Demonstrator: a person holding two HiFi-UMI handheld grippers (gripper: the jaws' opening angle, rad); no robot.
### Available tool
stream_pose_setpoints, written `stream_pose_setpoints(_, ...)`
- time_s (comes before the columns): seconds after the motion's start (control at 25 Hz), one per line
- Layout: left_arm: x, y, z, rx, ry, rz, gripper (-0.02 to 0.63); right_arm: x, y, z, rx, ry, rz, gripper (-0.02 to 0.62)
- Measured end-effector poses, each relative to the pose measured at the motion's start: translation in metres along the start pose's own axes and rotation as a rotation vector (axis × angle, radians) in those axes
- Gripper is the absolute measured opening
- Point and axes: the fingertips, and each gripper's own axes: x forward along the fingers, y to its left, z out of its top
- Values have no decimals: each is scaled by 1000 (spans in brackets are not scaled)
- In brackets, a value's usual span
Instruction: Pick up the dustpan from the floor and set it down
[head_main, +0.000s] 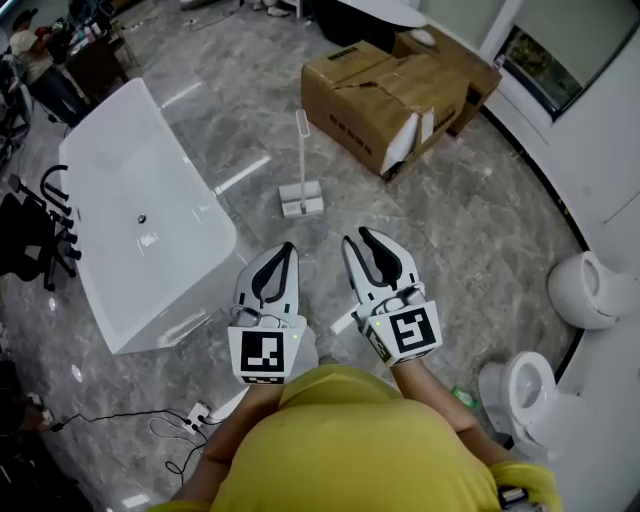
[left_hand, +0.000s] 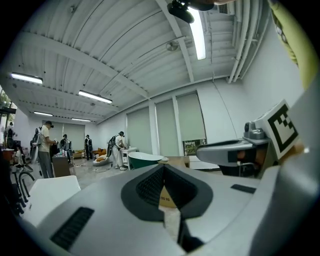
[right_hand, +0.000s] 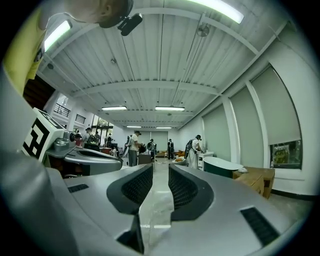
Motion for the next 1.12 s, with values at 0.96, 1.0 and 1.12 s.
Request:
stream_pose_setpoints(0.96, 152, 112, -14, -3, 34, -115, 2, 170, -75, -24, 71, 71, -112, 127)
stream_pose_setpoints(1.0, 156, 114, -14, -3, 37, -117, 0, 173, -76, -24, 71, 72, -112, 127)
stream_pose_setpoints(1.12, 167, 118, -15, -12, 37, -119, 2, 185, -82, -28, 71, 80, -104, 127)
